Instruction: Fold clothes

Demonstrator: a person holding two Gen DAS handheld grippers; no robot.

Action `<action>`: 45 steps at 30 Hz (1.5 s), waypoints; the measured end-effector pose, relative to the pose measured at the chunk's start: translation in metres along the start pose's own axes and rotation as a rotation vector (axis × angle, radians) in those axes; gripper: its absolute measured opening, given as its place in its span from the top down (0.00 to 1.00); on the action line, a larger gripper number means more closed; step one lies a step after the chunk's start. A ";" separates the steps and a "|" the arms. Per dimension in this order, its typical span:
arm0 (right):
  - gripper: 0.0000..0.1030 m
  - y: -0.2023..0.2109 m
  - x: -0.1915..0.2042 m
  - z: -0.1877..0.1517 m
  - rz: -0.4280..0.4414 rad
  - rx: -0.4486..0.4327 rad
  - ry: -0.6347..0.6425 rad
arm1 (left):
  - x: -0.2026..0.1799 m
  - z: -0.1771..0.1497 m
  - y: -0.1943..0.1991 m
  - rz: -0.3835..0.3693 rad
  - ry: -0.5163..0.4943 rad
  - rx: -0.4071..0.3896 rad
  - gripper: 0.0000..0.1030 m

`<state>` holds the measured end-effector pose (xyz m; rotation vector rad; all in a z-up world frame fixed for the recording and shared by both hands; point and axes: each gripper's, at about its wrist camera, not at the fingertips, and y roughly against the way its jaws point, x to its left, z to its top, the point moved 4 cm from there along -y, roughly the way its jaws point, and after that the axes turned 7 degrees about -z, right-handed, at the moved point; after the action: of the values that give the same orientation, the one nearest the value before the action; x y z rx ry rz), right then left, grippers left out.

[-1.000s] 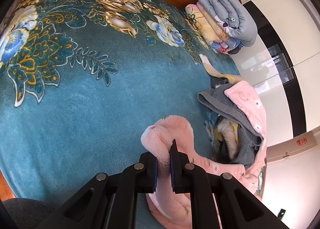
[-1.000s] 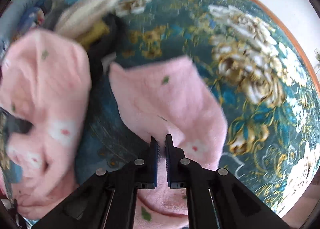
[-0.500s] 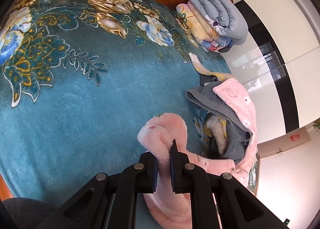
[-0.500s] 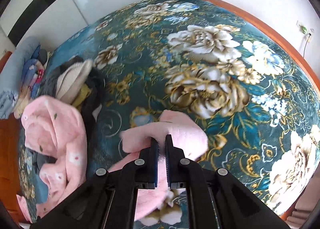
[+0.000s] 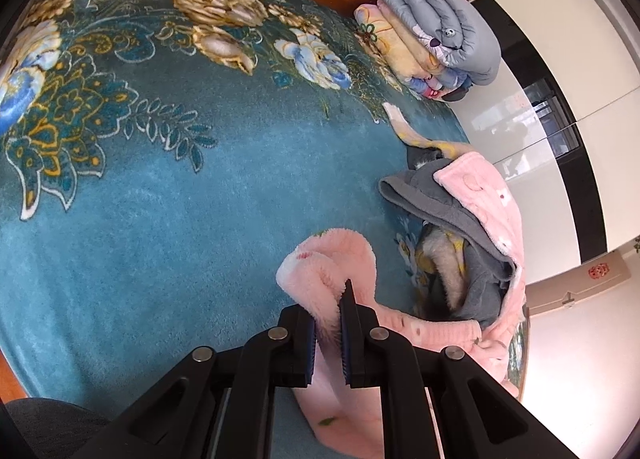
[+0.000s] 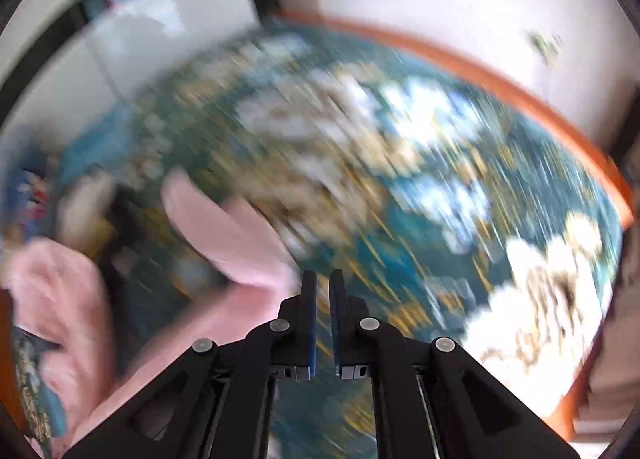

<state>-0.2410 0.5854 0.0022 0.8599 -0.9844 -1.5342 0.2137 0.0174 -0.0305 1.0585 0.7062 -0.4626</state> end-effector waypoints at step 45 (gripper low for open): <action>0.94 0.108 0.452 -0.216 0.421 -0.205 1.180 | 0.004 -0.001 0.012 -0.065 0.005 -0.011 0.89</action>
<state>-0.0801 0.0990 0.0049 1.0929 -0.1012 -0.5414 0.2242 0.0233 -0.0259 1.0291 0.7484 -0.5124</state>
